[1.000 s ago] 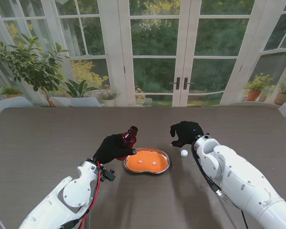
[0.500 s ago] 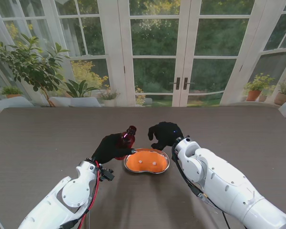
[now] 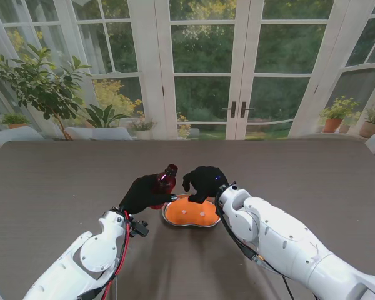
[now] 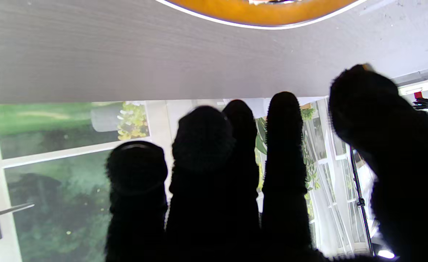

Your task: Collect the cotton balls from the tray into a sample bottle

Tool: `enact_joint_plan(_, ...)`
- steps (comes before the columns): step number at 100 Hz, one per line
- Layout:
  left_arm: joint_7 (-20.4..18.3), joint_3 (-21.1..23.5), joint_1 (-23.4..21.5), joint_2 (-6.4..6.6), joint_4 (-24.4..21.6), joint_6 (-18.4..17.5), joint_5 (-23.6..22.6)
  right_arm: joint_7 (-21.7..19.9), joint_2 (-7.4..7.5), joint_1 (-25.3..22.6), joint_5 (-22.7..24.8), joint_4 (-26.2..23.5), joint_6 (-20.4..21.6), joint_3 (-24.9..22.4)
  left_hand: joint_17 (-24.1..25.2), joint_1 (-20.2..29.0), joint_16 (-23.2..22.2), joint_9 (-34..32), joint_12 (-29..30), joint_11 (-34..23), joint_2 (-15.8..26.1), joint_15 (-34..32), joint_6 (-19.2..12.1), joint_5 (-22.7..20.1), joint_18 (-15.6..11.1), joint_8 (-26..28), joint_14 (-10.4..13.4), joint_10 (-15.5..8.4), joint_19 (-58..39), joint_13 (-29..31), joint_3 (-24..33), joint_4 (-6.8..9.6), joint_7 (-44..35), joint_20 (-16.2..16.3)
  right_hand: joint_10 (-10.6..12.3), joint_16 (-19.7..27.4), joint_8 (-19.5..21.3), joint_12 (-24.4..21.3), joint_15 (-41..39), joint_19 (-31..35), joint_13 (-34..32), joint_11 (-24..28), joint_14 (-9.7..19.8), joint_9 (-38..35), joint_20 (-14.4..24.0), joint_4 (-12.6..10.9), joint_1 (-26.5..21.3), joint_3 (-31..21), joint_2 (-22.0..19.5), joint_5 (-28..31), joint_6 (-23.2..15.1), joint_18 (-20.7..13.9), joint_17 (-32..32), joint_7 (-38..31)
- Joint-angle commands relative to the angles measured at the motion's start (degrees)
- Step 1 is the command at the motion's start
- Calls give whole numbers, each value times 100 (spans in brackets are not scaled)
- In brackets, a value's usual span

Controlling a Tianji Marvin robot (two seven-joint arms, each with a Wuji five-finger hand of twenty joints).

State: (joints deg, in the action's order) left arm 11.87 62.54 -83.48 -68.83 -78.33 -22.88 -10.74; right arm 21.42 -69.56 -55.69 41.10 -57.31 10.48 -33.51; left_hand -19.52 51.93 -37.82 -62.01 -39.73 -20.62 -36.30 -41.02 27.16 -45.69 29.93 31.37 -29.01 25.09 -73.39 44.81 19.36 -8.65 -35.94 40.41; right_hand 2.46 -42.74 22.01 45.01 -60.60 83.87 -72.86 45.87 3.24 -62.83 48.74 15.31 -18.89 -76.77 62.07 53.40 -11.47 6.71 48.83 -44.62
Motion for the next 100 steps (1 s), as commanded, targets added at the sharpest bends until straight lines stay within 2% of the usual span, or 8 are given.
enact_joint_plan(1, -91, 10, -10, -11, -38, -10, 12, -58, -77, 30, -41, 110, 45, 78, 231, 946, 12, -357, -86, -25, 1645, -49, -924, -922, -134, 83, -276, -336, 113, 104, 805, 139, -526, 4, 92, -73, -147, 76, -154, 341, -278, 106, 97, -120, -24, -32, -36, -338, 269, 30, -106, 96, 71, -57)
enact_joint_plan(17, -104, 2, -1, -11, -29, -22, 27, -57, -164, 198, -118, 413, 133, 353, 227, 941, 11, -365, -86, -27, 1637, -54, -912, -921, -125, 82, -277, -332, 111, 110, 810, 138, -524, 6, 88, -66, -99, 77, -158, 343, -277, 96, 89, -106, -28, -72, -47, -326, 248, 27, -140, 94, 75, 55)
enact_joint_plan(72, -120, -11, 9, -14, -26, -30, 71, 267, -599, 556, -359, 1320, 277, 1043, 215, 920, 9, -374, -88, -30, 1634, -58, -903, -931, -109, 76, -290, -324, 110, 120, 838, 133, -519, 10, 70, -82, -2, 29, -187, 365, -274, 123, 72, -104, -14, -230, -9, -327, 316, 121, -139, 102, 64, 201)
enact_joint_plan(84, -128, -13, 7, -13, -32, -24, 74, 301, -641, 600, -355, 1450, 336, 1153, 211, 915, 7, -375, -89, -31, 1646, -62, -904, -935, -115, 75, -282, -325, 108, 123, 842, 132, -517, 11, 87, -101, 13, 40, -233, 381, -279, 158, 81, -106, -7, -221, 9, -330, 393, 140, -141, 106, 65, 209)
enact_joint_plan(100, -125, -19, 12, -14, -26, -29, 73, 339, -676, 644, -304, 1548, 315, 1290, 219, 907, 8, -367, -88, -26, 1647, -56, -904, -935, -112, 74, -293, -325, 111, 115, 841, 129, -511, 11, 139, -191, 35, 274, -449, 446, -283, 461, 86, -132, 17, -193, 61, -317, 522, 223, -125, 120, 93, 223)
